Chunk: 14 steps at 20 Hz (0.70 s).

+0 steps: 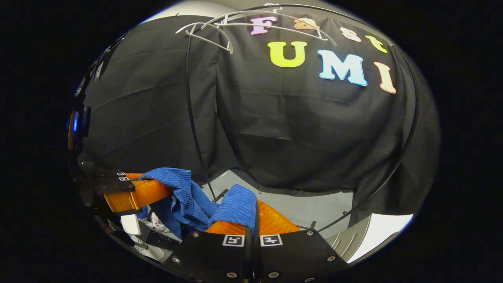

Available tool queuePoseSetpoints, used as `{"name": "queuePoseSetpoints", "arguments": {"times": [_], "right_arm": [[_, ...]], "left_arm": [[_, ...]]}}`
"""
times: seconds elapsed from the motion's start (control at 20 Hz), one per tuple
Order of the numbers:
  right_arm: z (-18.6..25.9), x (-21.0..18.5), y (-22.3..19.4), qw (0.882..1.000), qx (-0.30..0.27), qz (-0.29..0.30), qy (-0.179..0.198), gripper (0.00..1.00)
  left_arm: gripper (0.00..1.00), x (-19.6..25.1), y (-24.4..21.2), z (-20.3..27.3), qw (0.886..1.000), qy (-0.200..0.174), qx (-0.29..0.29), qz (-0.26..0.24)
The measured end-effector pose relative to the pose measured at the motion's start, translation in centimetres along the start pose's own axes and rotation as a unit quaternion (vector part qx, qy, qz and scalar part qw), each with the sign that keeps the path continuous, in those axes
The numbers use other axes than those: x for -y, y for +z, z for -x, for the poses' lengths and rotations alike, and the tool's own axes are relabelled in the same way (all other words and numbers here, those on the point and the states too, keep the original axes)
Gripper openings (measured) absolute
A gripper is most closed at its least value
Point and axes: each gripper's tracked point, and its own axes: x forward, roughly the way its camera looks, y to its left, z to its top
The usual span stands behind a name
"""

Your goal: Grasp the clothes on the hanger with both hands and then place them into the laundry hamper below.

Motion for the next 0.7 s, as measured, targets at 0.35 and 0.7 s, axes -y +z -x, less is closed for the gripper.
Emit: {"name": "queuePoseSetpoints", "arguments": {"times": [0.35,0.7], "right_arm": [[-1.6,1.3,-4.8,0.998,-0.057,0.016,-0.007,0.01],[-2.2,2.0,-9.3,0.993,-0.119,0.017,-0.011,0.02]], "left_arm": [[0.01,-2.0,-8.5,-2.1,0.996,0.023,-0.090,-0.009],[0.02,-3.5,-11.6,-2.4,0.991,0.037,-0.127,-0.029]]}}
